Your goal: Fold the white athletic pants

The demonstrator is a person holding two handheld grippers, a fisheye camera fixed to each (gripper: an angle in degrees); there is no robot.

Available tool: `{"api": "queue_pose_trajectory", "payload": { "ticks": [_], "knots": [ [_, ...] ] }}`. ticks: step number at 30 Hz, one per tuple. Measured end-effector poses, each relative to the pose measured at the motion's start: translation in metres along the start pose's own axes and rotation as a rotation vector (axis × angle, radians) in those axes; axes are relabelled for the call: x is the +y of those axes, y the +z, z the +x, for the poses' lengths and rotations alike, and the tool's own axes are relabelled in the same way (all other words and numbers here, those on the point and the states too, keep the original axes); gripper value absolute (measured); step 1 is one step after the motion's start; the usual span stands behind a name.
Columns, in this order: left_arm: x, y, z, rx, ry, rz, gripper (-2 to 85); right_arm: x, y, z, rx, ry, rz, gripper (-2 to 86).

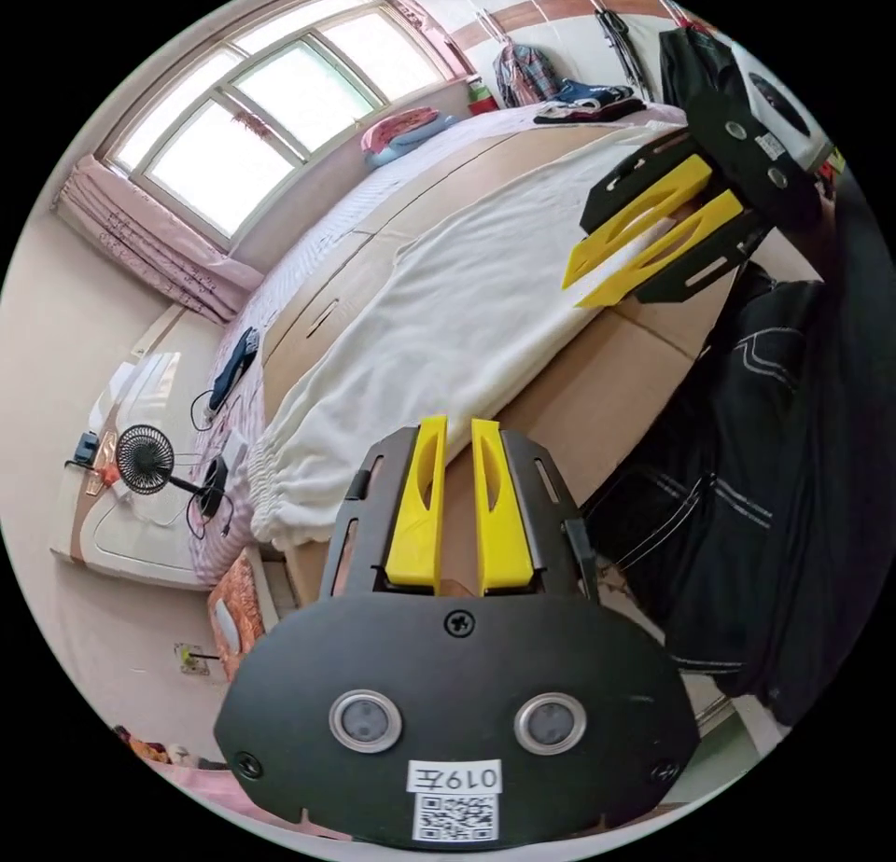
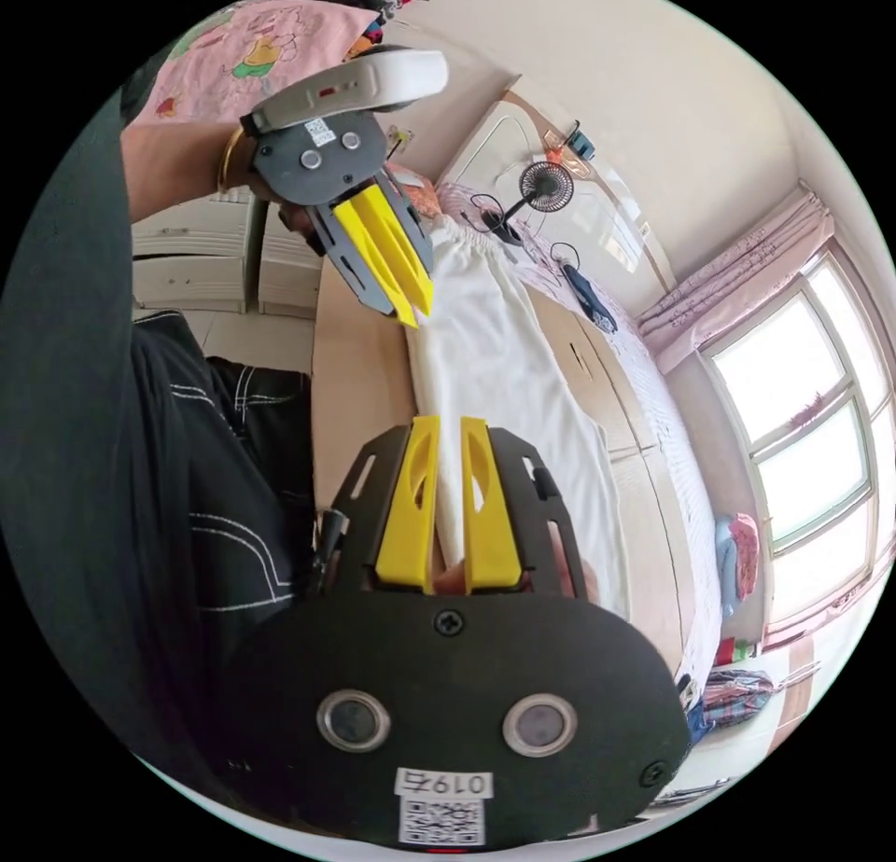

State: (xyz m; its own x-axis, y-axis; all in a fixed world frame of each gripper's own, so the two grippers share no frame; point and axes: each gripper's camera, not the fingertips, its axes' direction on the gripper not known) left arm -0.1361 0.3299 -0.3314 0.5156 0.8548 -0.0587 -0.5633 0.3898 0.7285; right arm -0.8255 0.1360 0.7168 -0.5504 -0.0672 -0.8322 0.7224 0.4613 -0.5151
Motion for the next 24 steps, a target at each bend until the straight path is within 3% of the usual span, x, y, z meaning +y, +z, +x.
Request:
{"api": "queue_pose_trajectory", "payload": {
  "ticks": [7, 24],
  "knots": [
    [0.021, 0.003, -0.021, -0.056, 0.05, -0.077, 6.4, -0.069, 0.015, -0.001, 0.042, -0.118, -0.014, 5.7],
    [0.047, 0.009, -0.061, -0.062, 0.061, -0.075, 3.3, -0.153, 0.004, 0.048, 0.03, -0.085, -0.054, 3.0]
  ]
}}
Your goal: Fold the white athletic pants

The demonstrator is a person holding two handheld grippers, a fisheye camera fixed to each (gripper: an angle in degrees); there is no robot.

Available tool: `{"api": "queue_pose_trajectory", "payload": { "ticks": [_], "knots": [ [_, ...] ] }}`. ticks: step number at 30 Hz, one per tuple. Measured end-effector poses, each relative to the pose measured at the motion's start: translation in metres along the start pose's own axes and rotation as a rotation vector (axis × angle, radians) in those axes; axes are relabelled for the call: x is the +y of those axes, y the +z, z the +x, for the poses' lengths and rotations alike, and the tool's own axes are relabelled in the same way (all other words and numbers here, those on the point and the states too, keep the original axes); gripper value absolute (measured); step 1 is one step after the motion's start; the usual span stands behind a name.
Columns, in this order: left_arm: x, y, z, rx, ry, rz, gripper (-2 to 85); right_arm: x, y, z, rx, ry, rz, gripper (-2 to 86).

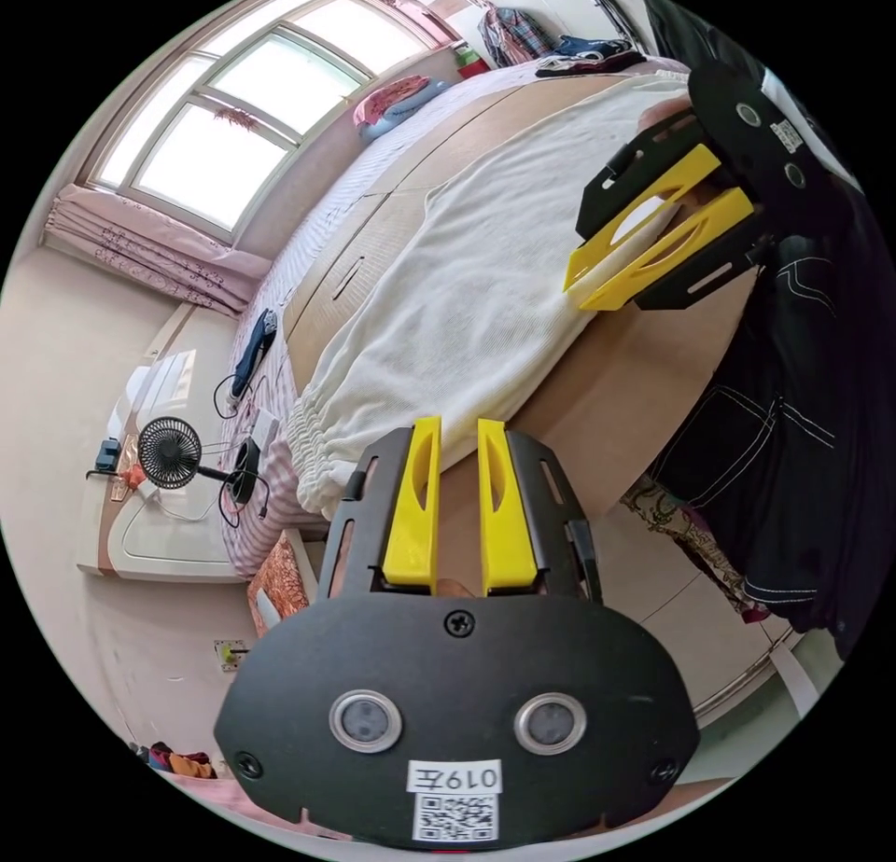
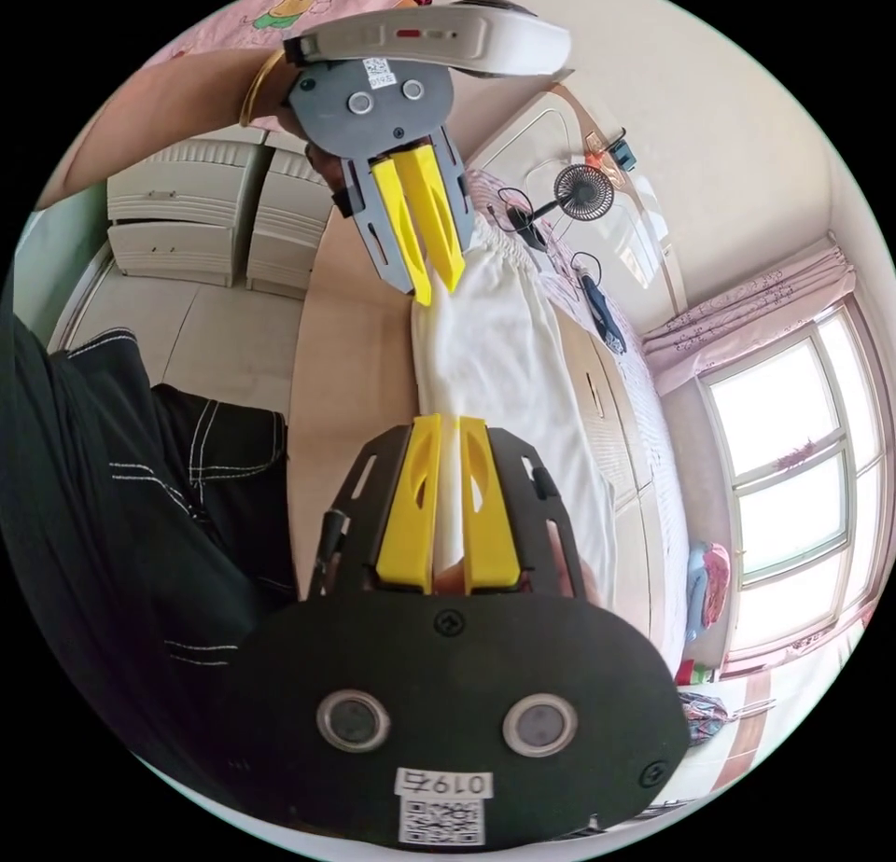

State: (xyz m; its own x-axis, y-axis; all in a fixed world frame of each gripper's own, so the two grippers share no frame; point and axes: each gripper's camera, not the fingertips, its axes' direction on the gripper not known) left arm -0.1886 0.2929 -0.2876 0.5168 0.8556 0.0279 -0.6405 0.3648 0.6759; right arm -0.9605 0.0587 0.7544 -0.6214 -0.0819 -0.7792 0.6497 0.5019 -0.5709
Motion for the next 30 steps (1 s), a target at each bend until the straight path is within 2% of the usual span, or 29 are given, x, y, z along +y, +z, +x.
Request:
{"api": "queue_pose_trajectory", "payload": {
  "ticks": [4, 14, 18, 24, 30],
  "knots": [
    [0.006, 0.005, -0.005, -0.026, 0.016, -0.021, 1.7, -0.014, -0.009, 0.014, -0.007, 0.021, 0.005, -0.3],
    [0.03, -0.012, -0.028, -0.077, 0.0, 0.034, 0.9, -0.039, -0.045, 0.047, -0.037, 0.064, 0.06, -0.9],
    [0.043, 0.003, -0.031, -0.037, 0.007, 0.006, 0.9, -0.049, -0.037, 0.045, -0.085, 0.049, 0.026, -0.9],
    [0.062, 0.012, -0.044, -0.049, -0.003, 0.005, 0.8, -0.069, -0.057, 0.042, 0.004, 0.002, 0.031, -0.9],
    [0.089, 0.036, -0.058, -0.01, 0.0, -0.021, 0.8, -0.085, -0.055, 0.038, -0.062, -0.002, 0.002, -0.9]
  ]
}}
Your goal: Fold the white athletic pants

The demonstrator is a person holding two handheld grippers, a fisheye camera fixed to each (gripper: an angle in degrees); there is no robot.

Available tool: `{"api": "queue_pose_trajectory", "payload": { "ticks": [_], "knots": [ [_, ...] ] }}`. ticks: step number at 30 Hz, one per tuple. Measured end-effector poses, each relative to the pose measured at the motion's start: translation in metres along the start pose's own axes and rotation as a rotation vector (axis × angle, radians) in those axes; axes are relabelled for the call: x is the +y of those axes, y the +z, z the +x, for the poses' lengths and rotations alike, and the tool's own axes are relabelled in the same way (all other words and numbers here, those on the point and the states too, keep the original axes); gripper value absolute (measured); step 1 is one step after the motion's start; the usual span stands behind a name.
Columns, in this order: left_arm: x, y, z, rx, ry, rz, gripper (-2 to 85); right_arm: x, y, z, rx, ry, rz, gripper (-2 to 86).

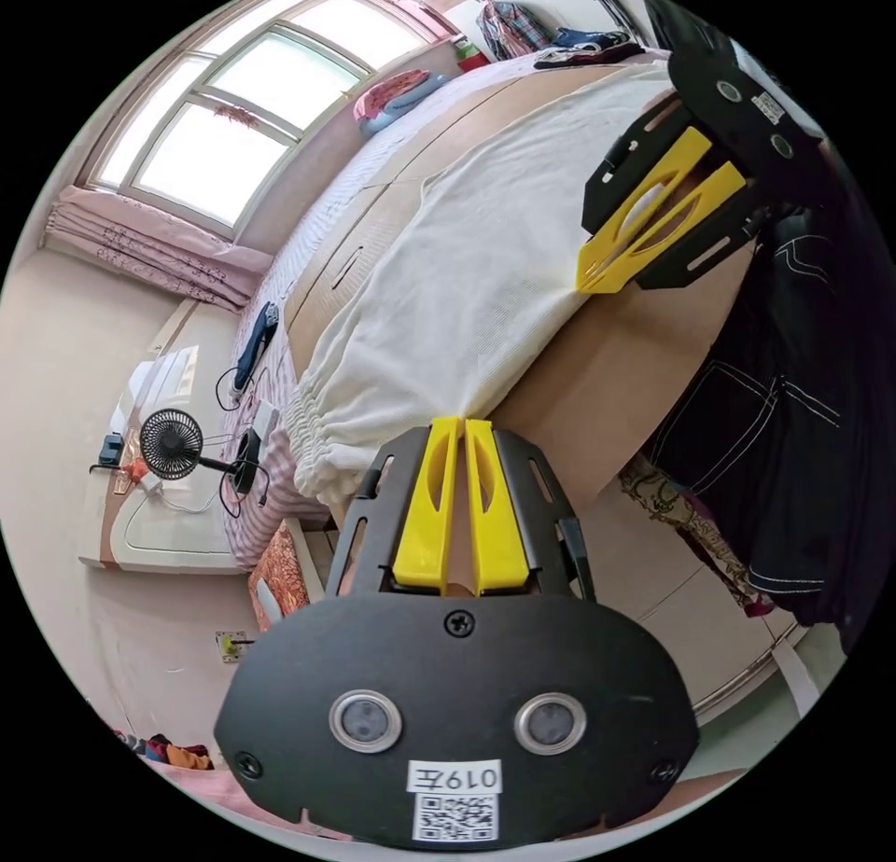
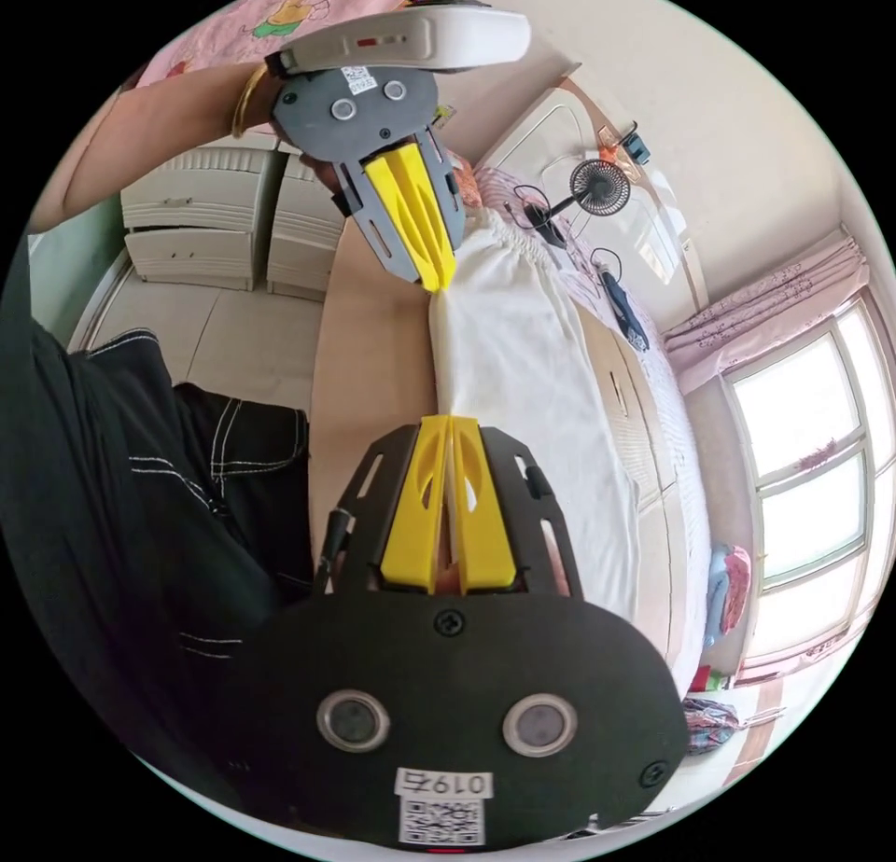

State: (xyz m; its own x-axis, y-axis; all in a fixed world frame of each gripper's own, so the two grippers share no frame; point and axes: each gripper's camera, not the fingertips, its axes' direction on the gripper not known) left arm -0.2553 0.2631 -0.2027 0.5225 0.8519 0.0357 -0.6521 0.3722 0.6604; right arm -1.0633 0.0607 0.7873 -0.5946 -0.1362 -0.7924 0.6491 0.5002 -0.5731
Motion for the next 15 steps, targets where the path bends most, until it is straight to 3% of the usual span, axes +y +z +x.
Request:
{"api": "queue_pose_trajectory", "payload": {
  "ticks": [9, 12, 15],
  "knots": [
    [0.052, 0.02, -0.042, 0.036, -0.082, 0.015, 1.0, -0.028, -0.027, -0.017, 0.113, -0.059, 0.021, 1.6],
    [0.084, 0.02, -0.074, 0.101, -0.222, 0.075, 1.0, -0.038, -0.043, -0.02, 0.167, -0.093, 0.061, 2.2],
    [0.125, 0.028, -0.123, 0.185, -0.501, 0.141, 0.7, -0.052, -0.05, -0.023, 0.197, -0.105, 0.098, 0.9]
  ]
}}
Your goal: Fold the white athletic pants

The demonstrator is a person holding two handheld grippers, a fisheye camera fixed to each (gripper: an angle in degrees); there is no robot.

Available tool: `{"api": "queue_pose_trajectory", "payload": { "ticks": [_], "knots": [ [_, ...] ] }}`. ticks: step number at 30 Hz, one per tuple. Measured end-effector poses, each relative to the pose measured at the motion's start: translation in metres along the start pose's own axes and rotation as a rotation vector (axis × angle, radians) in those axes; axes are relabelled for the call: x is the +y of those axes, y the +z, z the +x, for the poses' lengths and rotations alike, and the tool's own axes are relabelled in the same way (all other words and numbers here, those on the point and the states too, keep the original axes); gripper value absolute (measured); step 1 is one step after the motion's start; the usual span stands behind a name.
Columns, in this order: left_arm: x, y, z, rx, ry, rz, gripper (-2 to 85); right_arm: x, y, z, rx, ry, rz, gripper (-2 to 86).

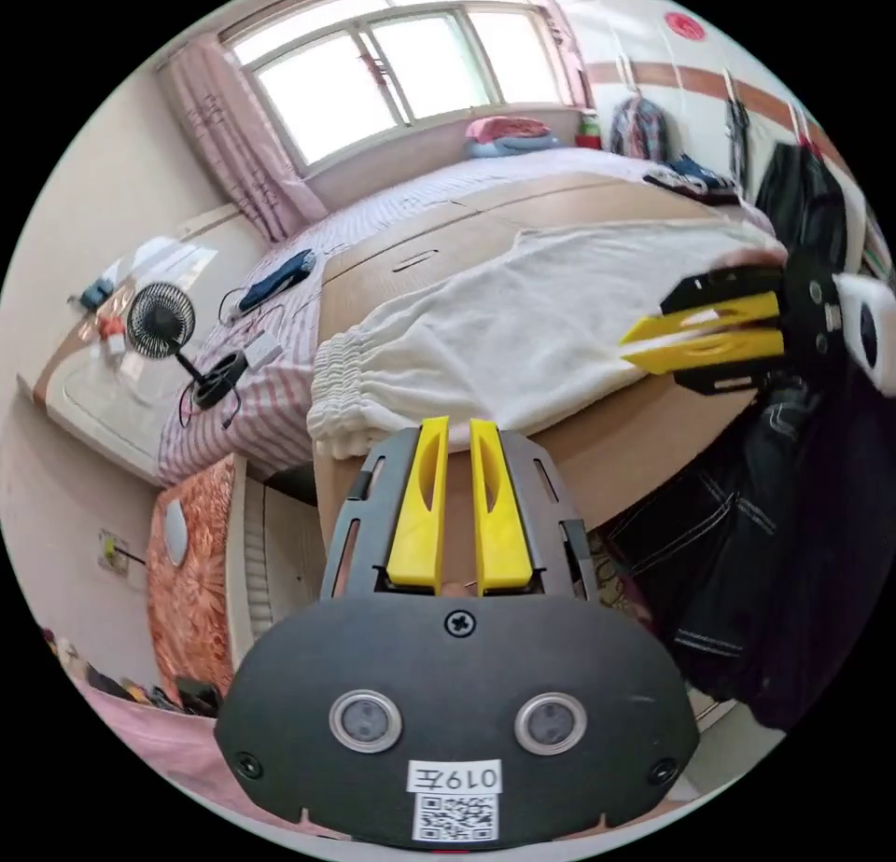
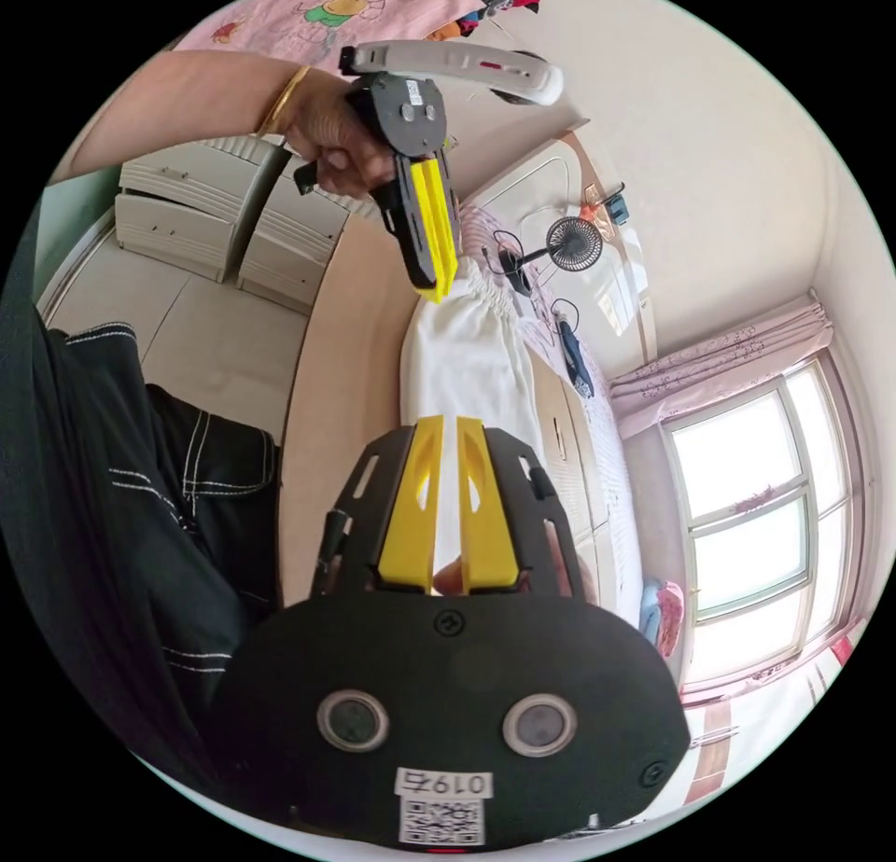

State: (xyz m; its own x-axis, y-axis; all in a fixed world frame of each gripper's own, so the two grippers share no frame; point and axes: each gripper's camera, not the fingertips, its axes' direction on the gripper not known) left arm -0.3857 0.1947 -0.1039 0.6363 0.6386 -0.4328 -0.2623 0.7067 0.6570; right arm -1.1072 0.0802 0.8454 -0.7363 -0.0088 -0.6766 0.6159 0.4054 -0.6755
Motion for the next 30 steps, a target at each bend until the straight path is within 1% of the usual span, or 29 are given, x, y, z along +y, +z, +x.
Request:
{"api": "queue_pose_trajectory", "payload": {
  "ticks": [2, 5, 8, 11, 13, 14, 16, 19, 21, 27, 30],
  "knots": [
    [0.013, 0.009, -0.055, 0.058, -0.276, -0.004, 0.5, -0.014, 0.004, -0.003, 0.02, -0.007, -0.003, 0.0],
    [0.031, 0.024, -0.103, 0.156, -0.487, 0.012, 0.6, -0.03, 0.011, -0.009, 0.074, 0.003, -0.011, -0.8],
    [0.045, 0.04, -0.133, 0.179, -0.608, -0.018, 1.4, -0.041, 0.013, -0.017, 0.072, 0.003, -0.01, -0.9],
    [0.058, 0.052, -0.152, 0.19, -0.67, -0.039, 3.7, -0.046, 0.014, -0.031, 0.076, -0.018, -0.004, -0.9],
    [0.067, 0.058, -0.165, 0.259, -0.715, -0.005, 5.4, -0.048, 0.019, -0.04, 0.083, -0.038, -0.02, -0.8],
    [0.072, 0.061, -0.174, 0.311, -0.743, 0.017, 5.1, -0.048, 0.023, -0.045, 0.078, -0.05, -0.032, -0.7],
    [0.077, 0.066, -0.183, 0.336, -0.76, 0.021, 2.3, -0.048, 0.027, -0.048, 0.06, -0.042, -0.037, -0.6],
    [0.083, 0.069, -0.194, 0.319, -0.75, 0.026, 1.9, -0.044, 0.032, -0.047, 0.008, 0.013, -0.027, -0.5],
    [0.086, 0.069, -0.198, 0.304, -0.748, 0.04, 1.8, -0.043, 0.038, -0.048, 0.014, 0.041, -0.044, -0.1],
    [0.094, 0.067, -0.208, 0.261, -0.739, 0.091, 1.7, -0.035, 0.055, -0.058, -0.018, 0.06, -0.061, 4.8],
    [0.094, 0.066, -0.208, 0.223, -0.729, 0.1, 1.8, -0.028, 0.061, -0.057, -0.089, 0.095, -0.043, 6.3]
  ]
}}
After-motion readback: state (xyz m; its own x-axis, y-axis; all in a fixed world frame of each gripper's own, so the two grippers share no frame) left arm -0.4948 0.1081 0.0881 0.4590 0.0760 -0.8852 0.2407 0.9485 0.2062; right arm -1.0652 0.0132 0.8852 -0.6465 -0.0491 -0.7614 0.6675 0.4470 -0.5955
